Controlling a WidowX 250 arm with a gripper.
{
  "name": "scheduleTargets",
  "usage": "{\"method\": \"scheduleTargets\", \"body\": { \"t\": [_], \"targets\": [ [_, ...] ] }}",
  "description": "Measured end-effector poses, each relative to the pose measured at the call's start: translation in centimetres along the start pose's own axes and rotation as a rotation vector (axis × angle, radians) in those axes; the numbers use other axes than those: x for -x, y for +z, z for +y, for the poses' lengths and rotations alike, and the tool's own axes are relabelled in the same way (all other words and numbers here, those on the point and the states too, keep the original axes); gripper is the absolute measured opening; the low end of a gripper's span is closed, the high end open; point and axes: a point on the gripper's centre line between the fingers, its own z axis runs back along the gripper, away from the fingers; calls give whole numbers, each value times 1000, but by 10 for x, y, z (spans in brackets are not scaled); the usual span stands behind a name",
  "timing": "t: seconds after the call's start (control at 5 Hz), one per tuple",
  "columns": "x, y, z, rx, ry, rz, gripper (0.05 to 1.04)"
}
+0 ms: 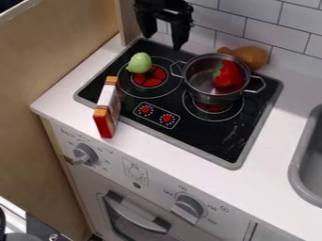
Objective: Moved the green object to the left burner
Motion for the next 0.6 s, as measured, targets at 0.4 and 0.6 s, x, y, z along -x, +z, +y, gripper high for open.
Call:
{"method": "scheduleTargets", "body": {
  "t": [0.4,0.6],
  "targets": [
    [10,24,-59,-23,98,16,993],
    [10,31,-78,-18,143,12,993]
  ]
}}
